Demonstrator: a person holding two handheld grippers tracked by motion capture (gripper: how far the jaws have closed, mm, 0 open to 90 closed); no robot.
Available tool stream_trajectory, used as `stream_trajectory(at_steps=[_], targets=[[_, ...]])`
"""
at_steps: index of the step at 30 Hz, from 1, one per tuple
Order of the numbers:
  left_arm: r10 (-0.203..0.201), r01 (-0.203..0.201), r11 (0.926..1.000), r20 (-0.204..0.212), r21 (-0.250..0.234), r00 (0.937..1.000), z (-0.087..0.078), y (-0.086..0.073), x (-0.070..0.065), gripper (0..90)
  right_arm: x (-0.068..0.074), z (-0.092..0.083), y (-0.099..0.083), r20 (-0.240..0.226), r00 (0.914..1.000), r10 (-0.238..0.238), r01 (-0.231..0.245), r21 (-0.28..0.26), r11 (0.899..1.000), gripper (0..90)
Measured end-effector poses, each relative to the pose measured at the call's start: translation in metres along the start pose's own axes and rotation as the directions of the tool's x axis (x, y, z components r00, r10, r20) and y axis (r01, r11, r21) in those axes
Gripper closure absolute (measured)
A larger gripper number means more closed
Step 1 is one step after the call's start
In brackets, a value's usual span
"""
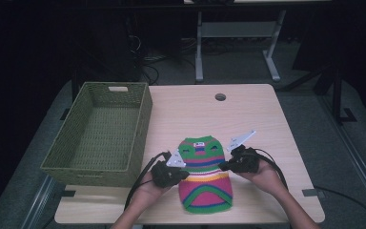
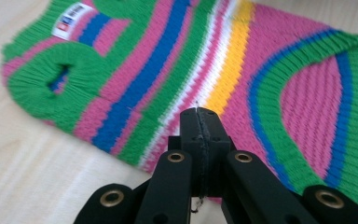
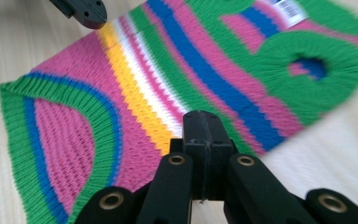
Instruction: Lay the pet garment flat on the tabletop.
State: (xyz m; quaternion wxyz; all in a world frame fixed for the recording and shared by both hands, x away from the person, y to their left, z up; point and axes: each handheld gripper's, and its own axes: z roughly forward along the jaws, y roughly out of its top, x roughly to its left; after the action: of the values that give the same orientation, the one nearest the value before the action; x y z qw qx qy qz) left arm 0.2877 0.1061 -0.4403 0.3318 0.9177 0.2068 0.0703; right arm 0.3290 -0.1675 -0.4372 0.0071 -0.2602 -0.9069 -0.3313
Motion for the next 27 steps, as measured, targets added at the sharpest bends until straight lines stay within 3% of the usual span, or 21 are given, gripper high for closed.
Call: stream_trajectory(at_steps=[6,12,18,27], targets=[[-0.002,0.002,0.998,0.004,0.063,1.0,0.011,-0.002,0.002,90.0,0.003,0.014,-0.001,-0.002,0.9994,-0.034,0.034,0.058,0.998,89.7],[-0.014,0.015,0.9977,-0.013,0.066,0.9998,0.017,0.001,0.008,90.0,0.0,0.016,-0.005,0.008,0.9998,-0.021,0.02,0.076,0.997,89.8],[-0.062,0.063,0.9976,-0.024,0.03,0.9978,0.023,0.004,0.018,90.0,-0.008,0.015,-0.008,0.018,0.9996,0.021,-0.022,0.048,0.999,89.8],[-0.059,0.061,0.9973,-0.031,0.041,0.9978,0.032,0.015,0.026,90.0,-0.02,0.012,-0.01,0.058,0.9966,0.059,-0.061,0.025,0.998,89.8]])
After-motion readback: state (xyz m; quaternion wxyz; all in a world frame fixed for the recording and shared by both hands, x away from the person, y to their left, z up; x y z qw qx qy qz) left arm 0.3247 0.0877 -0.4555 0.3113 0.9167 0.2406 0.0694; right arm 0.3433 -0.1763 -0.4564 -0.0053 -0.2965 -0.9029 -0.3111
